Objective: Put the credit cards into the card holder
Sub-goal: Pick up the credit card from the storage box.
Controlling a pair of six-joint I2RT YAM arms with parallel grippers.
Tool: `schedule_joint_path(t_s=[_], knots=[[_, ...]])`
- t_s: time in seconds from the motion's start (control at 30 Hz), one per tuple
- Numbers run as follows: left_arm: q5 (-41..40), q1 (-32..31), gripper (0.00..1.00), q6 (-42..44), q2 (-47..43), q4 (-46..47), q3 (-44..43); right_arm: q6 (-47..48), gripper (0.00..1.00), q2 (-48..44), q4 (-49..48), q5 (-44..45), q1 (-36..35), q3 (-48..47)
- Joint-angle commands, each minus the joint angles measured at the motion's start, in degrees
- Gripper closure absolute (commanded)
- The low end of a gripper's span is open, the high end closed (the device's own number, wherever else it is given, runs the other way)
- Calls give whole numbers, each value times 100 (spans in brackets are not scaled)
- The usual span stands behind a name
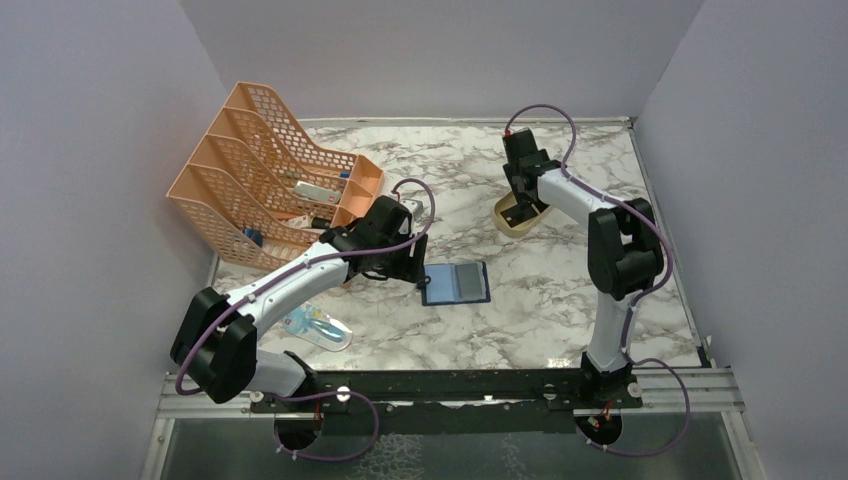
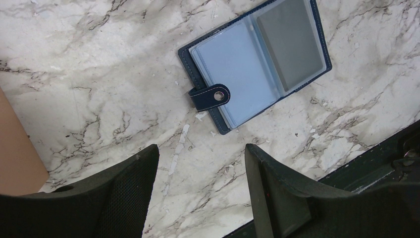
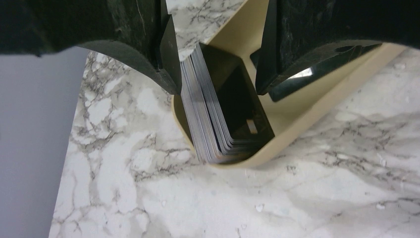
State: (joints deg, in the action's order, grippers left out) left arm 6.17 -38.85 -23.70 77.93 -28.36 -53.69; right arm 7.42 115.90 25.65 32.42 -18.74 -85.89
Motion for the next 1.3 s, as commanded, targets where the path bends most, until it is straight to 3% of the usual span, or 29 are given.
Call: schedule_joint_path(t_s=[0.0, 0.2, 0.4, 0.67, 0.87, 1.1, 1.27], knots=[[26, 18, 33, -21, -120, 94, 148, 416, 43, 433, -132, 344, 41, -514], [-72, 18, 33, 23, -108, 98, 81, 668, 49, 659, -231, 610, 88, -731], [-38, 26, 33, 58, -6, 96, 35, 699, 64, 636, -259, 607, 90, -776], [53, 22, 33, 97, 78, 98, -27, 718, 73, 507, -296, 617, 90, -774], [132, 24, 33, 120, 131, 97, -3, 635, 86, 499, -120, 526, 90, -836], [216, 22, 34, 33, 201, 90, -4, 190, 98, 240, 492, 52, 77, -1059], [368, 20, 34, -143, 278, 69, -138, -226, 99, -161, 909, -734, 24, -1014]])
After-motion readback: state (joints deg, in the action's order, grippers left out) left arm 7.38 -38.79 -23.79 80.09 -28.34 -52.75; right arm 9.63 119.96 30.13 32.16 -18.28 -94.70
